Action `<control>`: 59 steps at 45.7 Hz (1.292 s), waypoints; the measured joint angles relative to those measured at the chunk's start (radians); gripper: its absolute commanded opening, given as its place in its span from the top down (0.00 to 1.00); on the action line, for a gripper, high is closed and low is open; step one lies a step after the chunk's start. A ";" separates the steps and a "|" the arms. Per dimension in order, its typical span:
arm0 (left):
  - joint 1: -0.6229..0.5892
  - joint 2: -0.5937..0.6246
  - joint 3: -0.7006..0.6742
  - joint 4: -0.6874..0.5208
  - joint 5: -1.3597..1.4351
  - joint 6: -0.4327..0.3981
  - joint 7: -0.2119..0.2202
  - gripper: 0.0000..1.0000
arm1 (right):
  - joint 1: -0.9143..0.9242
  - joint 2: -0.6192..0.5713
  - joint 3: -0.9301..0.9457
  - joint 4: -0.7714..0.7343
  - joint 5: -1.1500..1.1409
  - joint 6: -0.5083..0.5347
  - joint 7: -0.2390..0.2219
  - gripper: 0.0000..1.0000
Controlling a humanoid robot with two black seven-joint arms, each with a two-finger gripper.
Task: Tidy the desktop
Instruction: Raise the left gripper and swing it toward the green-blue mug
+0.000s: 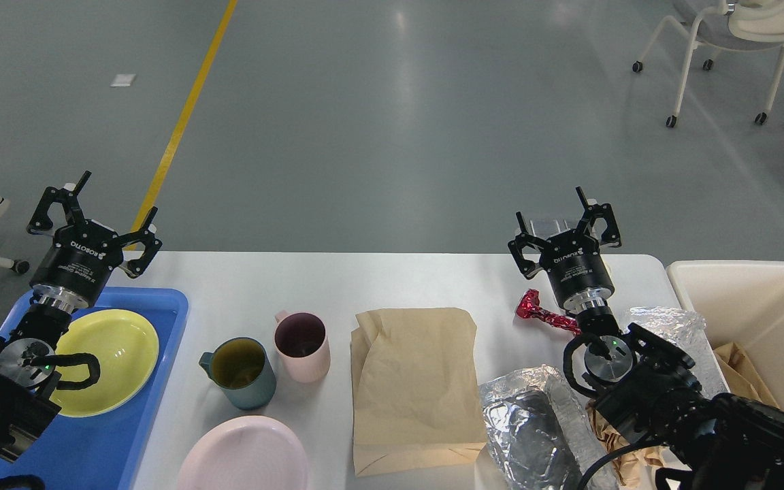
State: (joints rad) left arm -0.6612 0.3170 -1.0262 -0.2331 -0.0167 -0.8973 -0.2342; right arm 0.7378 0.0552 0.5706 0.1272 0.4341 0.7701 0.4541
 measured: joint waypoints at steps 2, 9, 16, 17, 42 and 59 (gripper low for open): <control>0.004 -0.001 0.000 0.000 0.000 0.000 0.000 0.00 | 0.000 0.000 0.000 0.000 0.000 0.000 0.000 0.00; 0.019 -0.011 0.009 -0.001 0.000 -0.010 0.006 0.00 | 0.000 0.000 0.000 0.000 0.000 0.000 0.000 0.00; 0.004 0.039 0.084 -0.002 0.001 0.012 0.010 0.00 | 0.000 0.000 0.000 0.000 0.000 0.000 0.000 0.00; -0.006 0.056 0.110 -0.002 0.001 0.015 0.011 0.00 | 0.000 0.000 0.000 0.000 0.000 0.000 0.000 0.00; -1.089 0.544 1.855 -0.406 0.009 -0.063 0.050 0.00 | 0.000 0.000 0.000 0.000 0.000 0.002 0.000 0.00; -1.835 0.432 2.360 -1.007 0.242 -0.054 -0.014 0.00 | 0.000 0.000 0.000 0.000 0.000 0.002 0.000 0.00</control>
State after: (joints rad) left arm -2.4962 0.7487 1.3337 -1.2403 0.2249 -0.9510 -0.2483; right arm 0.7378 0.0552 0.5710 0.1273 0.4341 0.7716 0.4541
